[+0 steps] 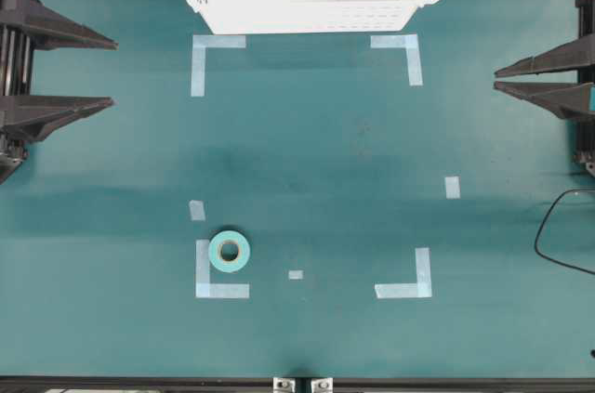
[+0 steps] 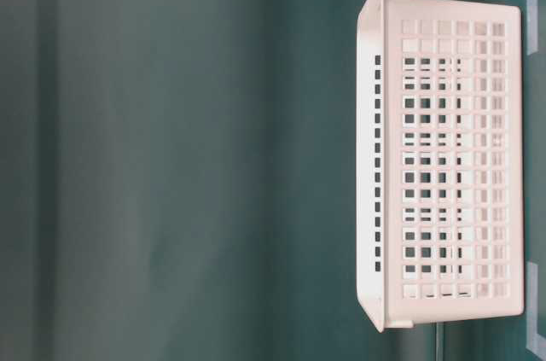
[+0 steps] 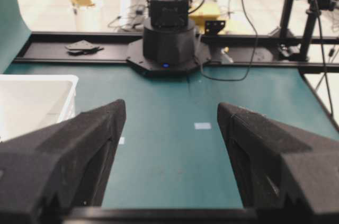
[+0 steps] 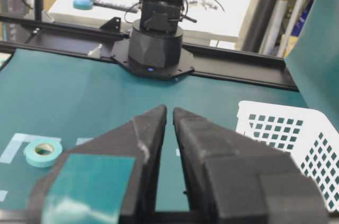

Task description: Put the tape into the white basket.

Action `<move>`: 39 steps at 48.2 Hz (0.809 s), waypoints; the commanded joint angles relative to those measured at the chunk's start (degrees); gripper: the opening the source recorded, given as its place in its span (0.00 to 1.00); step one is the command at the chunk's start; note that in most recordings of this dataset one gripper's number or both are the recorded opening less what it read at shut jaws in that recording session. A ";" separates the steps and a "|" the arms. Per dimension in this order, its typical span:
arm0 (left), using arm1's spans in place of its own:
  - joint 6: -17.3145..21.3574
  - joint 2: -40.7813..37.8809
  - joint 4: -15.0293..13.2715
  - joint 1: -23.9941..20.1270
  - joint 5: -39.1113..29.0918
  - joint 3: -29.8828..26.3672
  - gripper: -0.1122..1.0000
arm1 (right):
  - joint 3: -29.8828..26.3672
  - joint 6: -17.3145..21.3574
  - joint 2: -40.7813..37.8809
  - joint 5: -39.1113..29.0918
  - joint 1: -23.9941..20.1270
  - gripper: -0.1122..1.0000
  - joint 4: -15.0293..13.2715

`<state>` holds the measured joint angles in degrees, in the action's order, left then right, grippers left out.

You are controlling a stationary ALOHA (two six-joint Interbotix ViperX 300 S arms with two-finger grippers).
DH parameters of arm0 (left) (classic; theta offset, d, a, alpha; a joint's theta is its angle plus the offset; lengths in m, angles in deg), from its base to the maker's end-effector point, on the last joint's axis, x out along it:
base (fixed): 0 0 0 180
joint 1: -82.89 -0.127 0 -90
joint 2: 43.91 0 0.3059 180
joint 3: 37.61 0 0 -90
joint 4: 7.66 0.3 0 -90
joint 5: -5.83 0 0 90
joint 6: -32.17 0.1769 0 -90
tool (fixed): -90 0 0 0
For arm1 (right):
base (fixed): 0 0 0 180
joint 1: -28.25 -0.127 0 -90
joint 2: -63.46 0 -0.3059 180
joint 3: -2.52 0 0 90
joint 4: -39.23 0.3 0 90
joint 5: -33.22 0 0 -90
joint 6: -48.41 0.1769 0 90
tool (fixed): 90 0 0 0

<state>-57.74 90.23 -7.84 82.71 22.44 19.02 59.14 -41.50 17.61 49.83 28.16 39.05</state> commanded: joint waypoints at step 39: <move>-0.35 14.77 -1.58 1.76 -8.70 9.76 0.00 | 0.97 0.88 0.18 3.34 0.00 0.40 -0.09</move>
<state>-58.00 105.09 -9.33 84.29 15.41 29.83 61.25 -40.89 17.96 52.64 28.08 38.97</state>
